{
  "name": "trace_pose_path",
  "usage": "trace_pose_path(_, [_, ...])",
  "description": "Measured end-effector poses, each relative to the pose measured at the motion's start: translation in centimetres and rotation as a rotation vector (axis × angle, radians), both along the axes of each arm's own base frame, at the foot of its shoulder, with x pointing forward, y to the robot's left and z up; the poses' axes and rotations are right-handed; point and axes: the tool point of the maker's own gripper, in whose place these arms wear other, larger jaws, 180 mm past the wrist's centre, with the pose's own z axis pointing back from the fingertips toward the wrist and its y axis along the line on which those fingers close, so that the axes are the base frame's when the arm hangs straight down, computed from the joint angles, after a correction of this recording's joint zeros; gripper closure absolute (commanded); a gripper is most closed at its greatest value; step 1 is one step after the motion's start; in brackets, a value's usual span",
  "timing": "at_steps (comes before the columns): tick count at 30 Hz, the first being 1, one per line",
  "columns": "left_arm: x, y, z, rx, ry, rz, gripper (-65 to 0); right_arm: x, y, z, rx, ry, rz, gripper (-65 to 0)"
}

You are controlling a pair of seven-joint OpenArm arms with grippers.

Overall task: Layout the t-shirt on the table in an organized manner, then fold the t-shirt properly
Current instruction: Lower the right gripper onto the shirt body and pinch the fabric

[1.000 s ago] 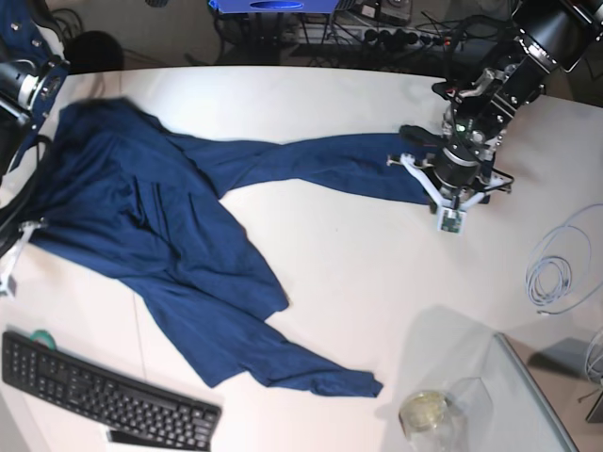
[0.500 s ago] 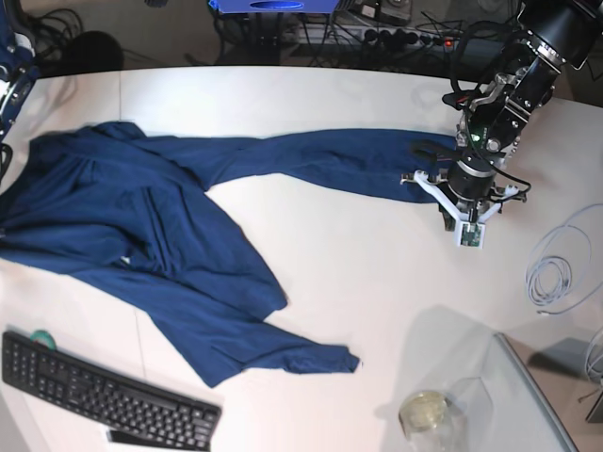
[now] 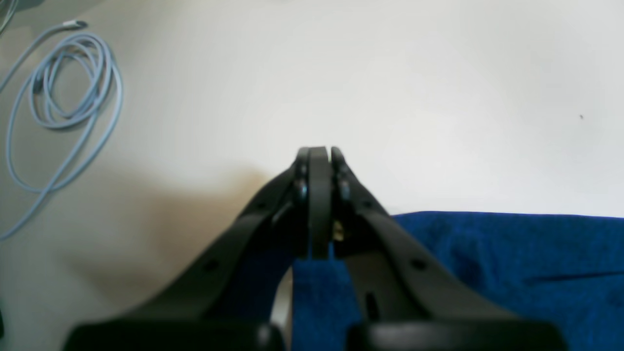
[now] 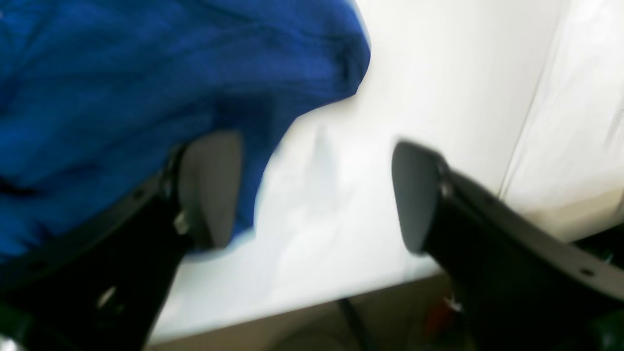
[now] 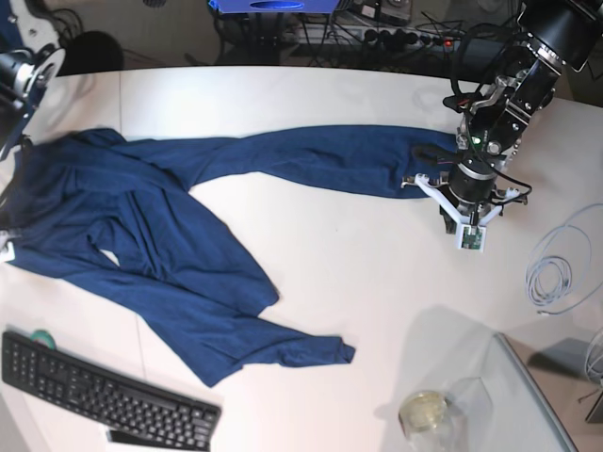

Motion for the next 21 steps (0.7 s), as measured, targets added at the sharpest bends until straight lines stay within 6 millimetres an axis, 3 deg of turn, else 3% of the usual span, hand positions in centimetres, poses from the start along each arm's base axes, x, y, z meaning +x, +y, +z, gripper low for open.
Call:
trace_pose_path(2, [0.1, 0.1, 0.1, 0.004, -0.004, 0.000, 0.0, 0.8, 3.1, 1.1, -0.024, -0.043, 0.081, -47.0])
trace_pose_path(3, [0.1, 0.1, 0.1, 0.004, -0.003, -0.001, 0.0, 1.1, 5.2, 0.5, -0.029, -0.026, 0.139, -45.3])
trace_pose_path(6, [0.1, 0.1, 0.1, 0.004, -0.005, -0.001, 0.0, 1.6, 12.2, -3.1, 0.043, 0.049, 0.329, -41.4])
trace_pose_path(9, [0.0, 0.1, 0.0, 0.004, 0.001, 0.001, 0.0, 2.0, 16.5, -5.8, 0.144, 0.072, 0.389, -41.0])
trace_pose_path(16, [-0.4, 0.1, -0.3, 0.006, 0.009, 0.000, 0.0, 4.3, 19.6, -8.5, 0.276, 0.089, 0.409, -40.5])
trace_pose_path(21, [-1.0, 1.0, -1.4, 0.022, 0.038, 0.018, 0.0, 5.2, 20.8, -8.3, 0.301, 0.077, 0.420, -40.5])
